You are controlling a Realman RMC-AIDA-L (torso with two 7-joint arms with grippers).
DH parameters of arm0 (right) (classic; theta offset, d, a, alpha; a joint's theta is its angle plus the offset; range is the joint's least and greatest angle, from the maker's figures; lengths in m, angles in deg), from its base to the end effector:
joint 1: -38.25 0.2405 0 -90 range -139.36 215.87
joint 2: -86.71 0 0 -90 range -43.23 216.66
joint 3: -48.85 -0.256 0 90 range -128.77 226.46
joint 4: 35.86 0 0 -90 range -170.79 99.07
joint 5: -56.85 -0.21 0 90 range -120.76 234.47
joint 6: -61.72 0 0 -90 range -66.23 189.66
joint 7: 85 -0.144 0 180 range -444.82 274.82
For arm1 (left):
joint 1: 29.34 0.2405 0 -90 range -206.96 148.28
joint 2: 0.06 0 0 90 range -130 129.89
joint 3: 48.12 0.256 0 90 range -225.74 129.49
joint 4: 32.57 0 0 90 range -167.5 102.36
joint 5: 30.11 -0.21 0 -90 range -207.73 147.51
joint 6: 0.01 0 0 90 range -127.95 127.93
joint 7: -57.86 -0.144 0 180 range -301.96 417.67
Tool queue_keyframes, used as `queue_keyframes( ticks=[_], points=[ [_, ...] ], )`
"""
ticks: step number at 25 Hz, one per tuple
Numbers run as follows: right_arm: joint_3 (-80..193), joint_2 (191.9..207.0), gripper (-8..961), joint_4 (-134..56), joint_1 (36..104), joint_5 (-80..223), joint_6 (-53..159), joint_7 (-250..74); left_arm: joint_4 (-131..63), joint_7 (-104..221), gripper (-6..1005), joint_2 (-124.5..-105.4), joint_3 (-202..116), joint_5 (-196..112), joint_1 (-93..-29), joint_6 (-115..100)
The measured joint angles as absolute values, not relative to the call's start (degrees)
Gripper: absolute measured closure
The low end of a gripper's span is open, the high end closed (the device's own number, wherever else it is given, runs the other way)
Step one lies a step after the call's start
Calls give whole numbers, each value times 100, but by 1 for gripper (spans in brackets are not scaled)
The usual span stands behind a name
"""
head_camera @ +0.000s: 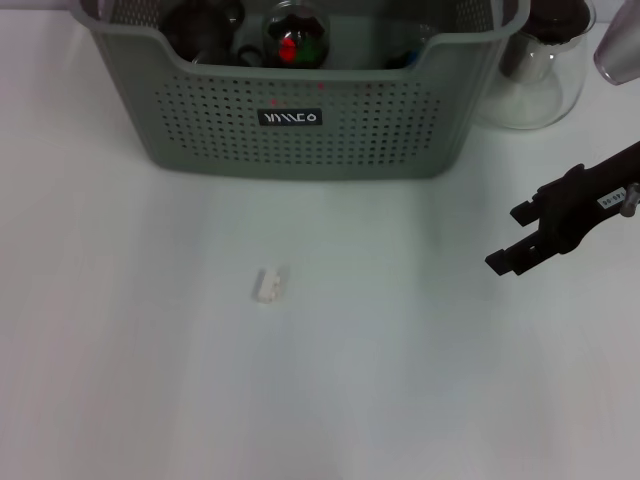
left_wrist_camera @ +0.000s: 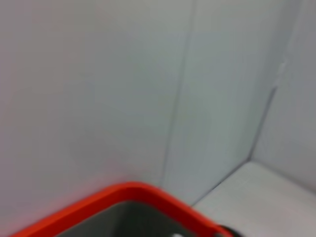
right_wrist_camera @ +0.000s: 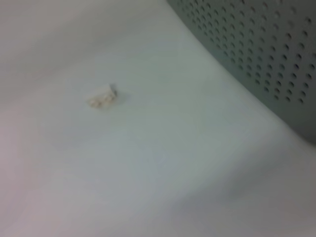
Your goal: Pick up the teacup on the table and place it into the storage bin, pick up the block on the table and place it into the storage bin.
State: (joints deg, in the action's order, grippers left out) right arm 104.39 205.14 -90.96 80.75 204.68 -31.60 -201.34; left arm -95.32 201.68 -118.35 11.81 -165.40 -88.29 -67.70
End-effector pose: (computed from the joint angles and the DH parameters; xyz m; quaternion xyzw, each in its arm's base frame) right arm 0.2198 0.3672 0.0083 -0.9519 0.2752 -0.1191 0.0625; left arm -0.0307 0.4641 0.0351 -0.9199 -0.2708 -0.1264 0.2537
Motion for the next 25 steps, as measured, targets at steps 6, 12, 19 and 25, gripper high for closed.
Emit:
queue_keyframes(
  ticks=[6,12,19,25],
  points=[
    [10439,20528,41,-9079,8088,20477,-3124,-20137,-8718,20137,575,-11998,1795,-16845,-8942,-5639],
    [10439,20527,41,-8953,8108,20487,-3082,-20130,-8550,20106,575,-12195,2007,-17099,-8924,-5347],
    [10454,20539,41,-8945,8099,20479,-3029,-20089,-8554,20134,486,-12231,1969,-17131,-8893,-5324],
    [10451,20534,42,-8946,8089,20464,-3022,-20074,-9556,20081,237,-12206,1505,-16864,-8539,-6035]
  ],
)
